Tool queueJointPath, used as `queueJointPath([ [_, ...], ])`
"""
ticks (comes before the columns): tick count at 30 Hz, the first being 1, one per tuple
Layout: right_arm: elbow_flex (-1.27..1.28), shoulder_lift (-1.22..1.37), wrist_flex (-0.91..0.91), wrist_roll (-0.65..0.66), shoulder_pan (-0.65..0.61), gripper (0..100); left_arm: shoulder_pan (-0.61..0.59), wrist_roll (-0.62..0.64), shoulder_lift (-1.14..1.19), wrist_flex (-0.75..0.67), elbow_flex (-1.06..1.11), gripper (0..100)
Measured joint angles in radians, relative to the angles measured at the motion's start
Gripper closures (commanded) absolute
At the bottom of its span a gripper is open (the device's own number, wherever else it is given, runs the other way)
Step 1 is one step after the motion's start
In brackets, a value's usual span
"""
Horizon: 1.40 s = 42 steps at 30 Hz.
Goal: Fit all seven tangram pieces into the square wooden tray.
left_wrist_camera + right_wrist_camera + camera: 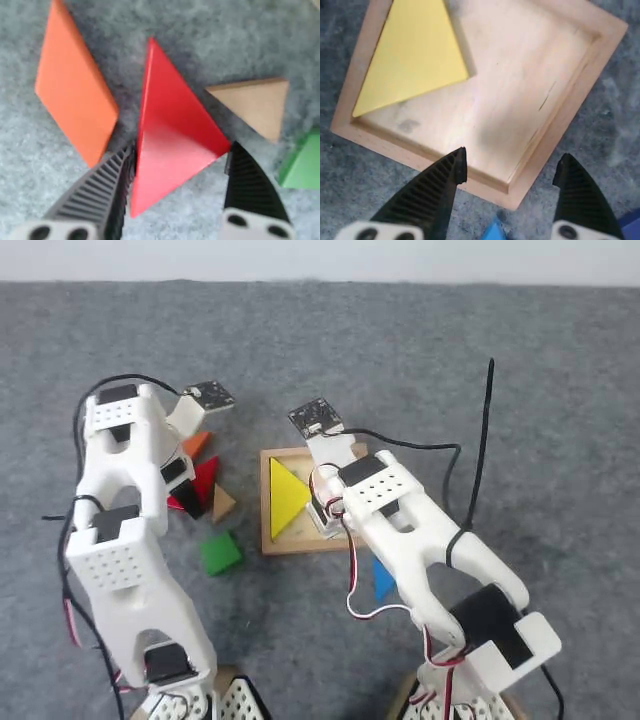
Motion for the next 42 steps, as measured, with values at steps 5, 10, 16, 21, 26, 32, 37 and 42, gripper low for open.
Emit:
queueJointPath([
  [5,0.0,0.0,0.0,0.0,0.0,71.4,0.0,-0.003,0.0,0.02,0.0,82],
  [10,0.0,0.0,0.0,0.0,0.0,71.4,0.002,0.0,0.002,0.06,0.002,87],
  [16,0.0,0.0,0.0,0.0,0.026,71.4,0.006,0.044,0.002,0.078,0.008,89],
  [21,0.0,0.0,0.0,0.0,0.035,71.4,0.012,0.069,0.0,0.095,0.005,83],
  [26,0.0,0.0,0.0,0.0,0.035,71.4,0.015,0.115,-0.055,0.18,0.015,77],
  [32,0.0,0.0,0.0,0.0,0.035,71.4,0.015,0.264,-0.164,0.239,0.015,74],
  [37,0.0,0.0,0.0,0.003,0.035,71.4,0.04,0.446,-0.173,0.212,0.035,74],
  [42,0.0,0.0,0.0,0.003,0.035,71.4,0.144,0.41,-0.176,0.167,0.04,74],
])
